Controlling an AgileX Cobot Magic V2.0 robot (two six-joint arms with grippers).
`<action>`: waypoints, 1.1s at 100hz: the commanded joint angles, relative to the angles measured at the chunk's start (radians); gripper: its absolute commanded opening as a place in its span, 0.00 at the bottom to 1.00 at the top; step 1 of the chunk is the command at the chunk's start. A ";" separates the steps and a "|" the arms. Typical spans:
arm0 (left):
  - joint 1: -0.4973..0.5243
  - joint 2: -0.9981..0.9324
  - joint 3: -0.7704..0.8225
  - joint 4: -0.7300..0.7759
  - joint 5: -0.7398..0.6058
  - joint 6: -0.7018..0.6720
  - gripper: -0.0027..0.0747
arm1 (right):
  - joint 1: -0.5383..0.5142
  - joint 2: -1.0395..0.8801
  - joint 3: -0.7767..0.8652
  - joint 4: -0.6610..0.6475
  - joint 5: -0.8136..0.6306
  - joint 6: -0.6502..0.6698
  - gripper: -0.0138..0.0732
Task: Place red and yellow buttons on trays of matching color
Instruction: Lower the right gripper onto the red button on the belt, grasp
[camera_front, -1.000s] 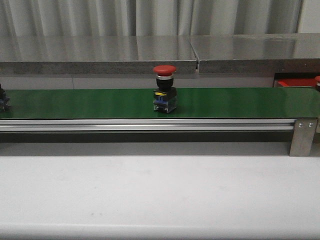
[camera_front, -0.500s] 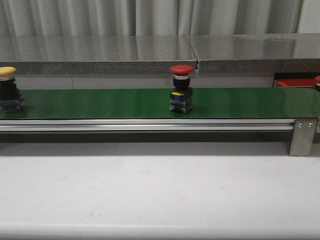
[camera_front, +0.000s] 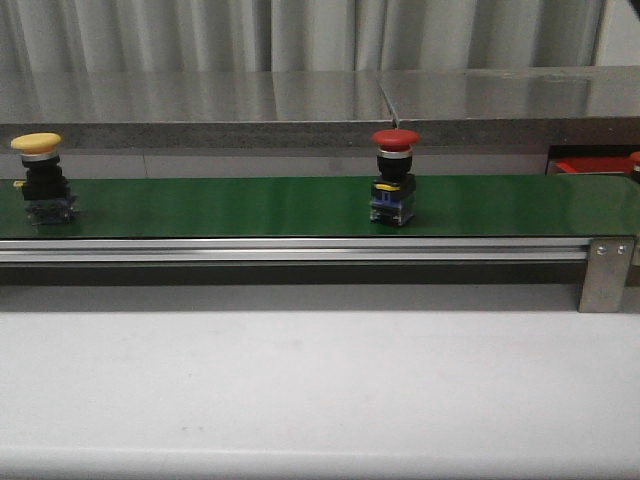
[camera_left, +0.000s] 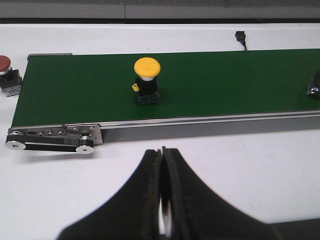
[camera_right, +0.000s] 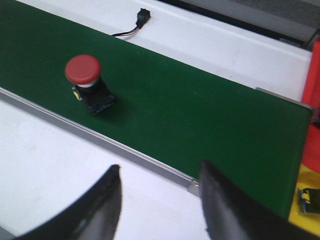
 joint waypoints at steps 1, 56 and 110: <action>-0.008 0.001 -0.025 -0.011 -0.067 -0.003 0.01 | 0.028 0.035 -0.072 0.020 -0.042 -0.004 0.81; -0.008 0.001 -0.025 -0.011 -0.067 -0.003 0.01 | 0.192 0.284 -0.205 0.006 -0.181 -0.003 0.88; -0.008 0.001 -0.025 -0.011 -0.071 -0.003 0.01 | 0.201 0.435 -0.230 -0.125 -0.249 0.278 0.88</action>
